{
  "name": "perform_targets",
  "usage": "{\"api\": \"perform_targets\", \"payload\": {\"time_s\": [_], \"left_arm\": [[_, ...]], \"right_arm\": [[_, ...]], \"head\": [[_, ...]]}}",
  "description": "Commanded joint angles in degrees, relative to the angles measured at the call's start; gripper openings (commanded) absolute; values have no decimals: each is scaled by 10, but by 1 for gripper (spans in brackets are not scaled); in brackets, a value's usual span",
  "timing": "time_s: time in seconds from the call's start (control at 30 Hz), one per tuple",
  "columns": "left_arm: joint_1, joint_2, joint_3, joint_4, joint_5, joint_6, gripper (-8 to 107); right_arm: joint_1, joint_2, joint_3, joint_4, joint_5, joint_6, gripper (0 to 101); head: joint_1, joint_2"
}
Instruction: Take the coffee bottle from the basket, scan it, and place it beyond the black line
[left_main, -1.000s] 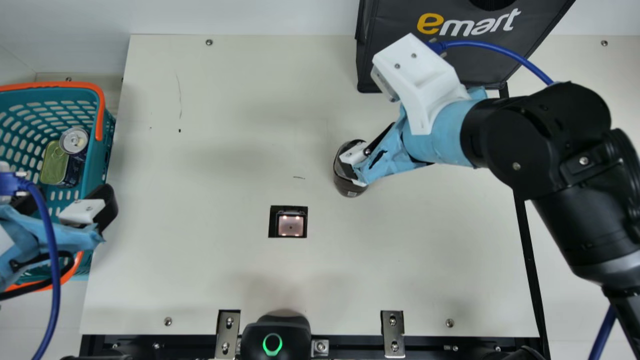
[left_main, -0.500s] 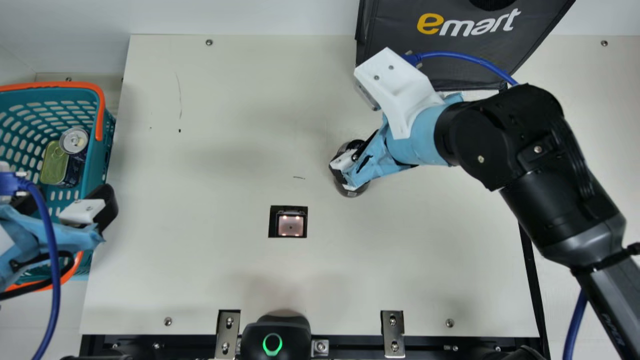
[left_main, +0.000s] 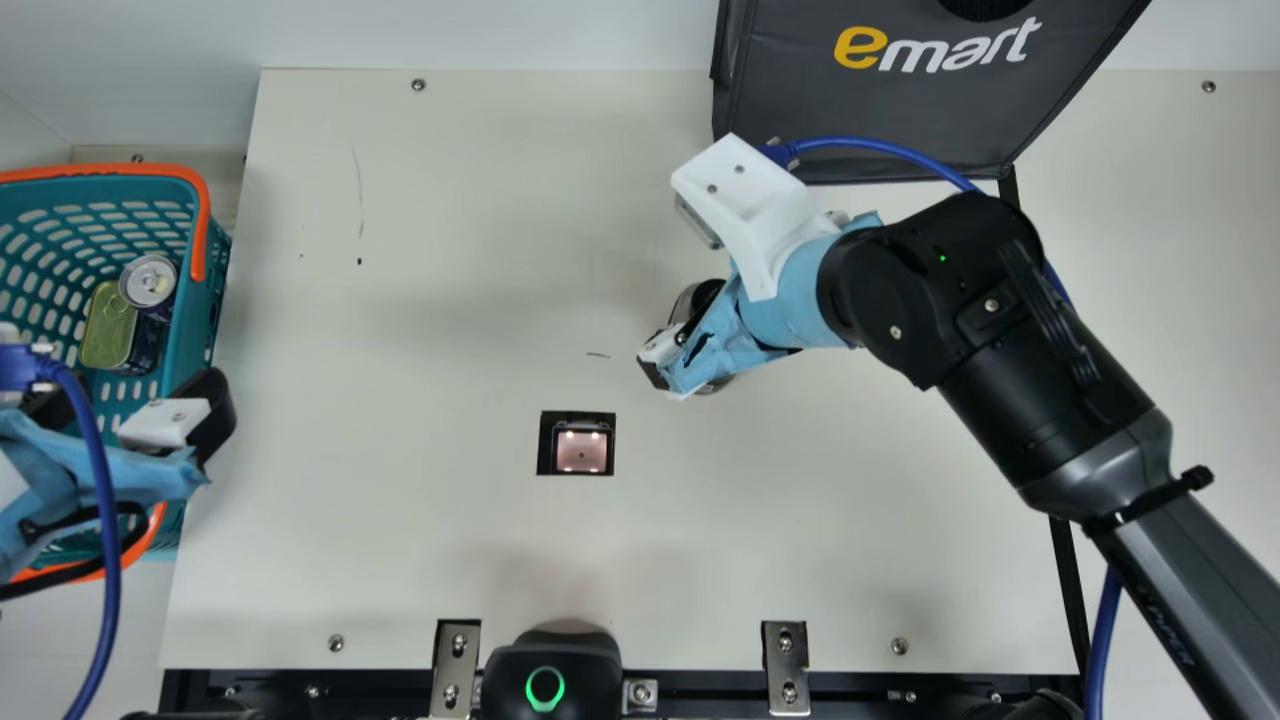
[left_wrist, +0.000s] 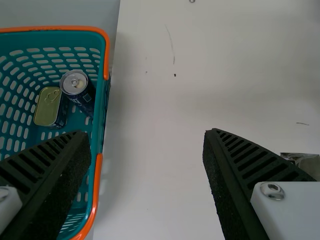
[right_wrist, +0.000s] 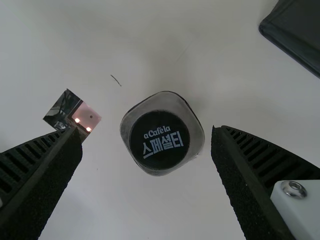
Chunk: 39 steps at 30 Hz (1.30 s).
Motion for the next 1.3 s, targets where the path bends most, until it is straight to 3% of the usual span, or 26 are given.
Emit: {"api": "perform_targets", "payload": {"time_s": [0.0,0.33,0.8,1.27], "left_arm": [[0,0,0,0,0,0,90],[0,0,0,0,0,0,90],[0,0,0,0,0,0,90],[0,0,0,0,0,0,90]], "right_arm": [[2,2,3,-2,-3,1,91],[4,18,12,-13,-20,3,91],[-6,36,7,-20,-31,-2,0],[-23,35,-20,-24,-13,-16,0]], "head": [[-15,1],[-15,1],[-15,1],[-15,1]]}}
